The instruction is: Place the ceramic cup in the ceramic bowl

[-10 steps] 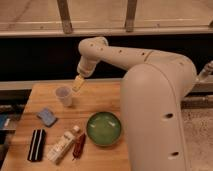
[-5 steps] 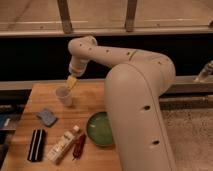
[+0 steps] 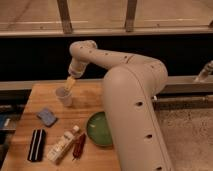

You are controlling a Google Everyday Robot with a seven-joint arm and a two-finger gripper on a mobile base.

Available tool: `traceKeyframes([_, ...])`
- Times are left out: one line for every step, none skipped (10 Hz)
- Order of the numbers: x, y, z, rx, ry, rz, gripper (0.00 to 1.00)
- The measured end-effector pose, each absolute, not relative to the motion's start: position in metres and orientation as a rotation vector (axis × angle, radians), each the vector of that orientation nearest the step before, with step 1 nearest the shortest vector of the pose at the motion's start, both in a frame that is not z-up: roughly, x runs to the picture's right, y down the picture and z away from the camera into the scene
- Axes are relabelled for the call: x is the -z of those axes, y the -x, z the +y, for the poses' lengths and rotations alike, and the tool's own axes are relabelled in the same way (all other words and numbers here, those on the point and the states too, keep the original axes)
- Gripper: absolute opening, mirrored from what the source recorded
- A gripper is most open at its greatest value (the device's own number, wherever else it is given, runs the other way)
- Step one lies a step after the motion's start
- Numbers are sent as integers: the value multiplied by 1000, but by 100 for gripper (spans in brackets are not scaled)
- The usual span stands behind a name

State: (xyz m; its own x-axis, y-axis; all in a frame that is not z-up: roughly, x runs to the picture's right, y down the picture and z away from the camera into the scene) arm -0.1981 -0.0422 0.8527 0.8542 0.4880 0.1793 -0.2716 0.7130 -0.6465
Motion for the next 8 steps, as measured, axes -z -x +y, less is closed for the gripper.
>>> traceKeyframes([-852,199,-43,-435,643,-403,80])
traceKeyframes([-852,195,-45,-441,633,-432,80])
traceKeyframes([-851,199,-44,-439,634,-439,80])
traceKeyframes([-851,202,-43,-436,637,-441,80])
traceKeyframes([-850,200,-44,-437,636,-440,80])
traceKeyframes([-851,198,-44,-442,632,-432,80])
traceKeyframes([-852,201,-42,-447,632,-425,80])
traceKeyframes([-853,208,-41,-443,632,-416,80])
